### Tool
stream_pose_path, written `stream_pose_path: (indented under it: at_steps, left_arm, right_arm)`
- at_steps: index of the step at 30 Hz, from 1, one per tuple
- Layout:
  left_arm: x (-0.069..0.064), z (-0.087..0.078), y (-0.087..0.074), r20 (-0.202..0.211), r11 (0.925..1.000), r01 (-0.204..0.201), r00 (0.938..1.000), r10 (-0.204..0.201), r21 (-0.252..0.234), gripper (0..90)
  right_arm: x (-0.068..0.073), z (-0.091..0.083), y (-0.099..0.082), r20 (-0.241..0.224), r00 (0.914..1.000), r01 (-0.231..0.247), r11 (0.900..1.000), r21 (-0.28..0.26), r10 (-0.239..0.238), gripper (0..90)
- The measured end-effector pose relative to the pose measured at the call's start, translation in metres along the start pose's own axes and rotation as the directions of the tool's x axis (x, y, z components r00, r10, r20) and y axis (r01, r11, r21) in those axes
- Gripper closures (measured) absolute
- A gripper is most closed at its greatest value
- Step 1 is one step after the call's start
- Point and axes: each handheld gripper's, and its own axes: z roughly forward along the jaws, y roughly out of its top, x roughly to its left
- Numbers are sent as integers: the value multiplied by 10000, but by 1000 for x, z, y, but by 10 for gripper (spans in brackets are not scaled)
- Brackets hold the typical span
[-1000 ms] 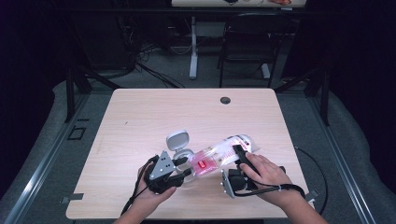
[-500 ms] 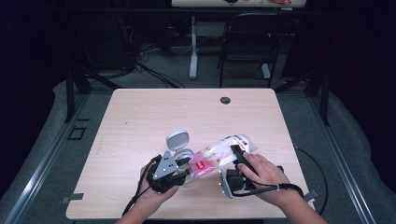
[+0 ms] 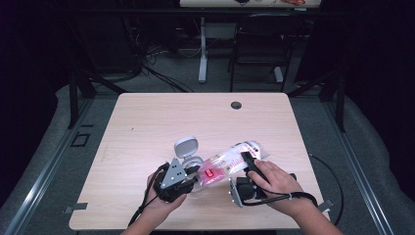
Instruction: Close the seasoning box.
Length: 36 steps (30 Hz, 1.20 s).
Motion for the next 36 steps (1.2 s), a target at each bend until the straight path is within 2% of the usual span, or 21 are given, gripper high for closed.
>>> stream_pose_path:
  at_steps: [3, 9, 10, 11, 12, 13, 16, 19, 20, 22, 24, 27, 31, 36]
  left_arm:
    - [-1, -1, 0, -38, 10000, -91, 10000, 91, 28, 760]
    - [-1, -1, 1, -138, 9999, -137, 9998, 137, 0, 801]
    - [-1, -1, 1, -142, 9999, -114, 9998, 114, -1, 809]
    - [-1, -1, 1, -157, 9999, -112, 9998, 112, 4, 813]
    - [-1, -2, 1, -177, 9999, -148, 9997, 148, 19, 820]
    - [-1, -2, 1, -181, 9999, -152, 9997, 153, 30, 827]
    - [0, -2, 0, -201, 9998, -179, 9996, 180, 77, 851]
    - [0, -2, 0, -200, 9997, -190, 9996, 192, 127, 867]
    - [0, -2, 0, -205, 9998, -182, 9996, 184, 120, 874]
    - [0, -2, -1, -175, 9998, -161, 9997, 163, 111, 880]
    - [0, -2, -1, -187, 9999, -141, 9997, 143, 99, 885]
    - [0, -2, -1, -192, 9998, -156, 9997, 158, 113, 890]
    - [1, -2, -1, -205, 9999, -122, 9997, 124, 86, 892]
    - [1, -2, -2, -188, 9999, -96, 9998, 98, 100, 892]
  right_arm:
    - [-1, 0, 1, 56, 9999, 89, 10000, -26, -89, 609]
    - [-2, -1, 2, -29, 9999, -115, 9999, -57, 114, 613]
    - [-4, -1, 3, -41, 10000, 19, 10000, 23, -19, 614]
    - [-3, 1, 2, -15, 9999, -162, 9994, -316, 162, 615]
    - [-4, -1, 4, -5, 10000, -56, 10000, -53, 56, 616]
    - [-5, -2, 4, -9, 10000, 44, 10000, -4, -44, 617]
    - [-7, -2, 5, 49, 9999, 106, 9999, -117, -106, 621]
    - [-9, -4, 7, 106, 9997, 227, 9997, -12, -227, 626]
    - [-8, -3, 7, 97, 9999, 48, 9997, -243, -45, 629]
    - [-9, -3, 7, 116, 9999, 53, 9996, -265, -50, 634]
    - [-11, -5, 9, 175, 9996, 236, 9997, -66, -235, 639]
    - [-10, -4, 9, 146, 9999, 64, 9998, -214, -61, 648]
    - [-12, -7, 11, 126, 9999, 81, 9999, -71, -80, 660]
    - [-13, -7, 11, 84, 9999, -56, 9997, -236, 58, 671]
